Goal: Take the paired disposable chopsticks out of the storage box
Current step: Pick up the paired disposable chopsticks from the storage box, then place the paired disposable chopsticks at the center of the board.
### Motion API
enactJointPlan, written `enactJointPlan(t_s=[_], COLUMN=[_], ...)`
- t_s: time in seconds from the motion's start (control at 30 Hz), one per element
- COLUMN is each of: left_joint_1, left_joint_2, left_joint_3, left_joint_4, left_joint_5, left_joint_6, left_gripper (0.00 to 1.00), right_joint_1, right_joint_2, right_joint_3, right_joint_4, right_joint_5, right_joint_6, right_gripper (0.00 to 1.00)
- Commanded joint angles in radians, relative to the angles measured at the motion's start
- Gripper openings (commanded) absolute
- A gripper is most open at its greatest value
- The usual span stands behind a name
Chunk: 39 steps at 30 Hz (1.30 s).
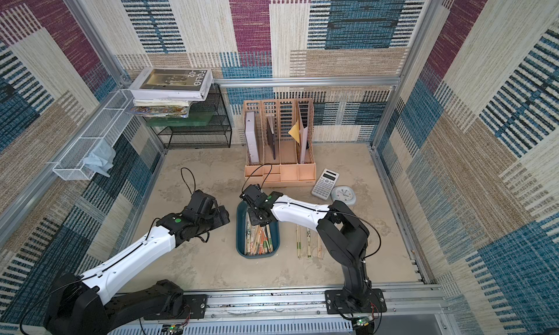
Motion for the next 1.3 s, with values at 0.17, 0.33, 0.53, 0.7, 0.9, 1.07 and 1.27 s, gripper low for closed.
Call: enactJointPlan(t_s=[0.17,0.33,0.53,0.7,0.9,1.07,1.27], left_joint_1=[0.000,-0.020,-0.063,-0.091,-0.106,-0.111,-0.117], left_joint_2=[0.002,0.009,0.026,0.041,0.054,0.070,0.078], left_joint_3=[0.025,0.049,0.073,0.083,0.094,0.105,0.112], left_joint_4=[-0.002,0.001,0.001,0.004,0.005,0.007,0.007], left_joint_5=[0.025,0.039,0.028,0.014,0.001,-0.001,-0.003], left_joint_6=[0.020,0.017,0.011,0.008,0.009,0.008,0.011], left_gripper=[0.96,0.96,0.98,0.98,0.98,0.98,0.98], right_joint_1=[0.004,-0.002,-0.032,-0.086,-0.160,-0.191,-0.187], right_joint_2=[-0.077,-0.142,-0.245,-0.356,-0.465,-0.441,-0.305], right_joint_3=[0.011,0.011,-0.034,-0.141,-0.307,-0.386,-0.372], right_joint_4=[-0.008,0.003,0.005,0.015,0.017,0.057,0.097], right_joint_5=[-0.028,-0.044,-0.021,-0.005,0.020,-0.003,-0.019], right_joint_6=[0.007,0.020,0.048,0.078,0.116,0.131,0.130], right_gripper=[0.02,0.02,0.02,0.03,0.04,0.04,0.04])
